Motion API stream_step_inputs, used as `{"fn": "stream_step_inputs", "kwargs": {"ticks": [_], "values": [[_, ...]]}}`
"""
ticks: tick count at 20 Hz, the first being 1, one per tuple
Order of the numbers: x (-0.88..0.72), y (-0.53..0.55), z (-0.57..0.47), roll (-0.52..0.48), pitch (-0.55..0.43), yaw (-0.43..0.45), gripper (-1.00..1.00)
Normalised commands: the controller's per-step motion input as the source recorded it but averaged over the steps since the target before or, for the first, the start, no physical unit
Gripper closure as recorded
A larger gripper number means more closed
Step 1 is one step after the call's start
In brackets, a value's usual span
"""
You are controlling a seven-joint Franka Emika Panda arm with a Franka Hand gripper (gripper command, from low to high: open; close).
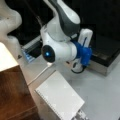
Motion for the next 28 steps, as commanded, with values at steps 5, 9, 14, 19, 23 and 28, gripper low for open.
{"fn": "stream_step_inputs", "kwargs": {"ticks": [5, 9, 14, 19, 23, 28], "values": [[-0.32, 0.23, 0.18, 0.028, -0.060, 0.129, 1.00], [-0.33, 0.34, 0.26, 0.001, -0.061, 0.115, 1.00], [-0.32, 0.45, 0.29, 0.003, -0.019, 0.044, 1.00], [-0.32, 0.49, 0.28, 0.025, 0.034, -0.004, 1.00], [-0.35, 0.49, 0.20, 0.032, 0.089, 0.008, 1.00], [-0.39, 0.51, 0.13, 0.015, 0.083, -0.009, 1.00]]}}
